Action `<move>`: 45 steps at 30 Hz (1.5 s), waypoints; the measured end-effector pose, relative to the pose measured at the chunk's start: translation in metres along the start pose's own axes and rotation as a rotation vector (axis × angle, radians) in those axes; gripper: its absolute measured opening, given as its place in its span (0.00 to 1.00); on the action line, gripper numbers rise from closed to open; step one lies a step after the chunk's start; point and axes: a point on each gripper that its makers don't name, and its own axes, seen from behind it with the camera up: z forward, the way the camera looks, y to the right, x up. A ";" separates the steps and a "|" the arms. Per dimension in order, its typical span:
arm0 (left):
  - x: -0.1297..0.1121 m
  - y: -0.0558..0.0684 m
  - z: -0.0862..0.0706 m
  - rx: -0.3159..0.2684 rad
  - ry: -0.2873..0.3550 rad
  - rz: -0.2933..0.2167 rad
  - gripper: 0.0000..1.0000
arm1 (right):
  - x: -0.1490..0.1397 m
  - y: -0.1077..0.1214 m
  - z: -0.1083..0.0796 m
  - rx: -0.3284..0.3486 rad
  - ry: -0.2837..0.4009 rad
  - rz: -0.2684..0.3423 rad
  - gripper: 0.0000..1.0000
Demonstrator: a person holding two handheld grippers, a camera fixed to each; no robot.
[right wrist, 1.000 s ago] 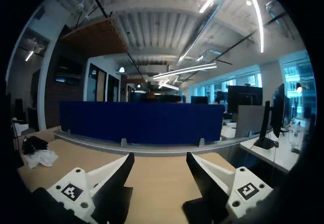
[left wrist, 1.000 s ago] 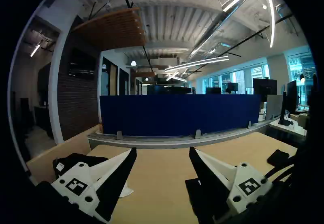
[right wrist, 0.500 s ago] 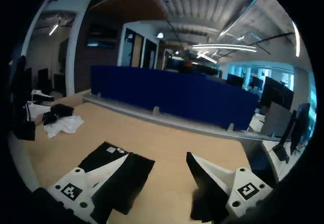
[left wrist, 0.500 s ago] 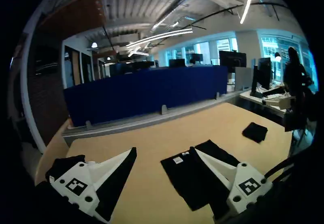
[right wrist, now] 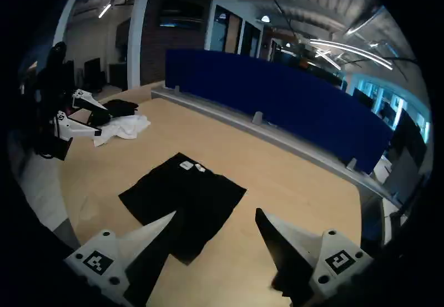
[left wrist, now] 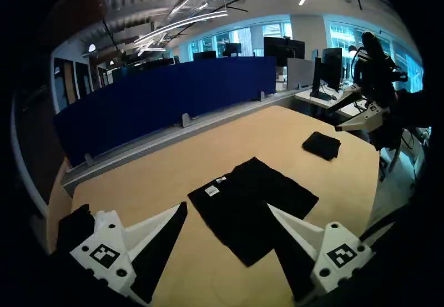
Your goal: Fold towel
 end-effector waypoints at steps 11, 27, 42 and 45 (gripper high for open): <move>-0.049 0.026 0.015 -0.083 -0.099 0.035 0.96 | -0.043 -0.014 0.019 0.047 -0.078 -0.027 1.00; -0.143 0.061 0.054 -0.155 -0.234 0.046 0.96 | -0.122 -0.046 0.069 0.111 -0.152 -0.050 1.00; -0.189 0.076 0.083 -0.184 -0.294 0.033 0.96 | -0.180 -0.066 0.092 0.159 -0.221 -0.030 1.00; -0.195 0.074 0.086 -0.186 -0.304 0.040 0.96 | -0.187 -0.067 0.094 0.163 -0.230 -0.027 1.00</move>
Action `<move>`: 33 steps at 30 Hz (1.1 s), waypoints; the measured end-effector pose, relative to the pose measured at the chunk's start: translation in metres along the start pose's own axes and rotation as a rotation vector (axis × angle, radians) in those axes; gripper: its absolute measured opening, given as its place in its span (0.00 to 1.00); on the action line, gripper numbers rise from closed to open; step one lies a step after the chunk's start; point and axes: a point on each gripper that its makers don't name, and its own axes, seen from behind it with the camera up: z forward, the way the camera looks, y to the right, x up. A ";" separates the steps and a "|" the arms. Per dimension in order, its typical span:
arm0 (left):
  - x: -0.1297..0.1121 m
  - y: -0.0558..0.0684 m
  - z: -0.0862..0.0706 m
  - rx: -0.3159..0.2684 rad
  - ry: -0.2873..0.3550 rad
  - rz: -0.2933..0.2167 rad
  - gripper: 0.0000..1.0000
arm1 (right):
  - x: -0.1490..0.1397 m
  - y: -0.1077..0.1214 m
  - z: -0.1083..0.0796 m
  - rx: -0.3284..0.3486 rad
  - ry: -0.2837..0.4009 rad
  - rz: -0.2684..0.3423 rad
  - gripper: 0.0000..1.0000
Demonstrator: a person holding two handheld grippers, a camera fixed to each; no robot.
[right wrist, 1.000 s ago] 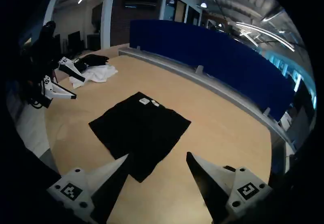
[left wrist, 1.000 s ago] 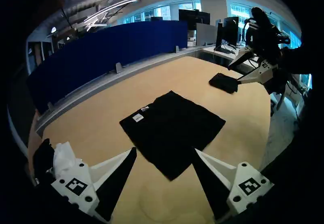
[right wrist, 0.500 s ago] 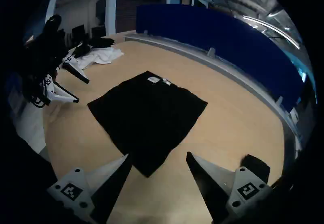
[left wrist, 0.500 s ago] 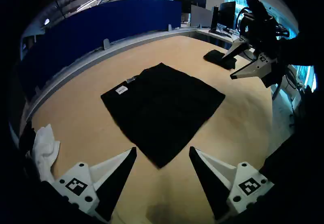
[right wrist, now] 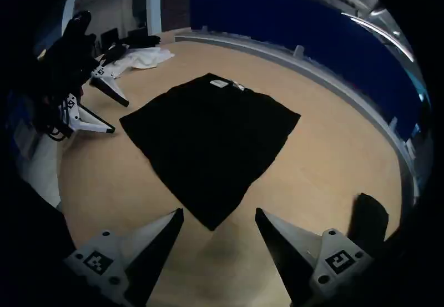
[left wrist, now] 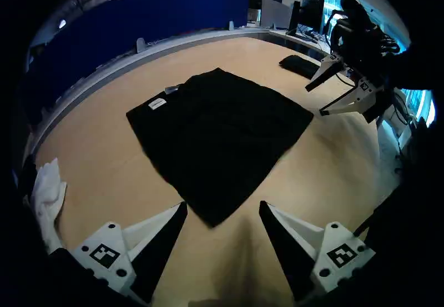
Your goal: Fold towel
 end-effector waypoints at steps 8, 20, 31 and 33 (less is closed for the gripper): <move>-0.007 -0.002 0.005 -0.009 -0.020 0.000 0.96 | -0.008 0.000 0.007 0.006 -0.006 0.017 1.00; -0.016 -0.007 0.010 0.001 -0.058 0.004 0.65 | -0.018 -0.008 0.016 0.033 -0.040 0.023 0.75; -0.016 -0.009 0.008 0.009 -0.065 -0.006 0.59 | -0.024 -0.010 0.021 0.029 -0.063 0.029 0.55; -0.017 -0.009 0.009 0.011 -0.067 0.002 0.59 | -0.024 -0.008 0.021 0.025 -0.064 0.033 0.49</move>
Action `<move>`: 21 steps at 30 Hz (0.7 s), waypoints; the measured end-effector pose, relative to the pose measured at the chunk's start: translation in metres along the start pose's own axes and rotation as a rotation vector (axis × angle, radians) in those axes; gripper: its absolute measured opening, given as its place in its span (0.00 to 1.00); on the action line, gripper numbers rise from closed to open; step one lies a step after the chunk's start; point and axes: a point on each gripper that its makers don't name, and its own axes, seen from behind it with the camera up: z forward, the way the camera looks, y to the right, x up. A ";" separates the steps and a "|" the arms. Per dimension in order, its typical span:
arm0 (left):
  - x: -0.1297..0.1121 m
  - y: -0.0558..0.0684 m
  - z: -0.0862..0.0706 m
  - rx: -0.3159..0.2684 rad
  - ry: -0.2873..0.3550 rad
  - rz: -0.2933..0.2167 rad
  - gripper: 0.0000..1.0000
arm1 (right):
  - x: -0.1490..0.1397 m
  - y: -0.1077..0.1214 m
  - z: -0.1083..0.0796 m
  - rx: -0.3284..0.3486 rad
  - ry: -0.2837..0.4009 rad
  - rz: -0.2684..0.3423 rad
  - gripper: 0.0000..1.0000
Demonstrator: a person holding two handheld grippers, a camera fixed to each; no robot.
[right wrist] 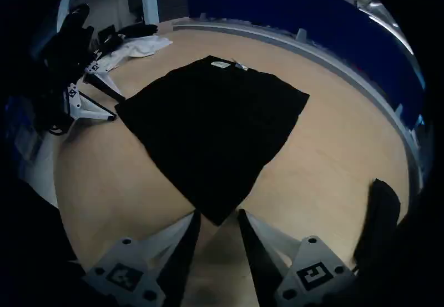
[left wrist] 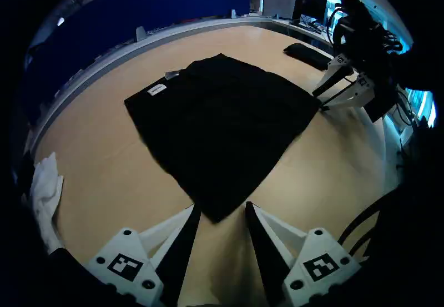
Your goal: Fold towel
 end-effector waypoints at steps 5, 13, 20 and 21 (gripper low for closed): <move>0.000 -0.001 0.001 0.006 -0.006 -0.006 0.53 | -0.001 -0.001 0.000 0.008 -0.001 -0.009 0.35; 0.000 0.002 0.001 0.006 -0.013 0.017 0.44 | 0.000 -0.002 0.000 0.013 -0.002 -0.011 0.24; 0.000 0.005 0.002 0.000 -0.019 0.021 0.34 | 0.000 -0.001 0.001 0.020 -0.007 -0.011 0.18; 0.000 0.004 0.002 0.001 -0.020 0.021 0.32 | 0.000 0.000 0.001 0.019 -0.008 -0.013 0.17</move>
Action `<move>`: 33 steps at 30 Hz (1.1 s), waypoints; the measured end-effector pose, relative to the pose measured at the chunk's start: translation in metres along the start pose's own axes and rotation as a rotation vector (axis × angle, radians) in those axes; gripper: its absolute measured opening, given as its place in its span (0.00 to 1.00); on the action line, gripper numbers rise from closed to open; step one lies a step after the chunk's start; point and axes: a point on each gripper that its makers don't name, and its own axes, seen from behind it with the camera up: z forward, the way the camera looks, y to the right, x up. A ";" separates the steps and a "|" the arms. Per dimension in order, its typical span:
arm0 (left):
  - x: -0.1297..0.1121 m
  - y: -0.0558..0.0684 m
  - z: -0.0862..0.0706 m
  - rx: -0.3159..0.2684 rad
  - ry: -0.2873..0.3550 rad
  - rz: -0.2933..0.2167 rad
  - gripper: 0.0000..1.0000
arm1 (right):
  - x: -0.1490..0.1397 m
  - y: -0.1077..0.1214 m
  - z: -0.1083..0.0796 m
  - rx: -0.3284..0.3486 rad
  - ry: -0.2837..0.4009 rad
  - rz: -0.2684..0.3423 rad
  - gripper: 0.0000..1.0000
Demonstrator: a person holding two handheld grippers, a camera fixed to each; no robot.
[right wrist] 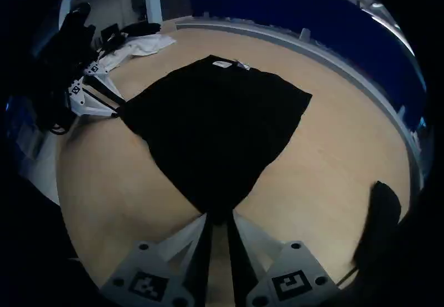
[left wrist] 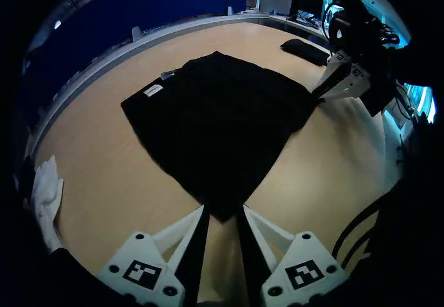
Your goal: Fold towel
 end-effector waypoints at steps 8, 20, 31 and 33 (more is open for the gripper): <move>0.002 -0.006 -0.001 0.015 -0.003 0.014 0.22 | 0.004 0.007 -0.004 -0.015 0.005 0.010 0.11; 0.012 -0.009 -0.004 0.033 0.027 0.006 0.10 | 0.012 0.009 -0.011 -0.016 0.030 0.037 0.11; 0.022 -0.011 -0.015 0.040 0.035 -0.040 0.10 | 0.024 0.010 -0.024 -0.020 0.047 0.044 0.11; 0.025 -0.011 -0.019 0.042 0.039 -0.053 0.10 | 0.028 0.010 -0.028 -0.021 0.054 0.046 0.11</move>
